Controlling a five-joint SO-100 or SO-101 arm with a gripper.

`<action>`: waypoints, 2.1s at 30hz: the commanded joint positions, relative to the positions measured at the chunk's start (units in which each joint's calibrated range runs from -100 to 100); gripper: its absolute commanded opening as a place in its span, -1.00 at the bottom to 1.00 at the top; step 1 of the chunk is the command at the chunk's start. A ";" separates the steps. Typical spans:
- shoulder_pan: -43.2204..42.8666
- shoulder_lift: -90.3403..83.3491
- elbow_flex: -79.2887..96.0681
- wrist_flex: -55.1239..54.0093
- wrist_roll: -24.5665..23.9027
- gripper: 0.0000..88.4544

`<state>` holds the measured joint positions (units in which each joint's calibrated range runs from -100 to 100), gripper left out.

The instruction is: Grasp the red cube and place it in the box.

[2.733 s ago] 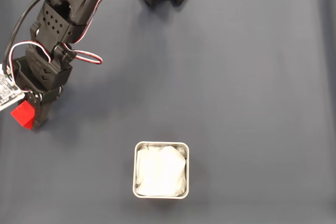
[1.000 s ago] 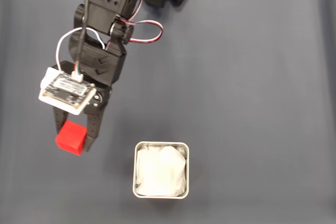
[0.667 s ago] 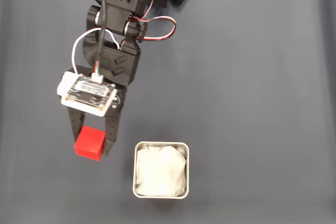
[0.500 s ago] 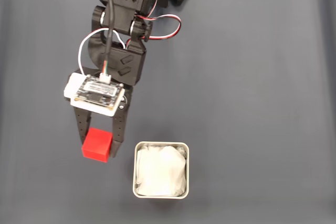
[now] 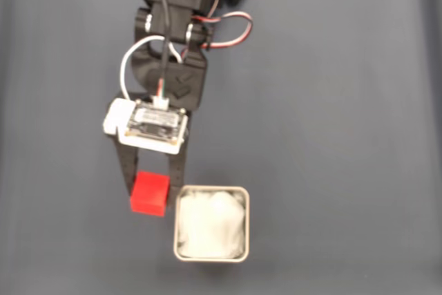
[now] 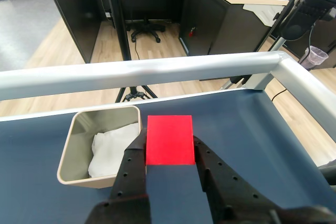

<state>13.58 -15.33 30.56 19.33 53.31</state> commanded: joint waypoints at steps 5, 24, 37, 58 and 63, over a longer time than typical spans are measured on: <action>-2.57 -3.91 0.19 0.09 0.54 -0.85; -7.47 -3.91 0.55 0.09 0.78 -0.85; -9.24 -3.04 0.92 -0.40 0.83 -0.85; -9.53 4.67 -3.83 -1.95 0.15 -0.86; -9.53 6.06 -5.01 -2.04 0.00 -0.86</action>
<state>4.60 -8.81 28.57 18.62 53.31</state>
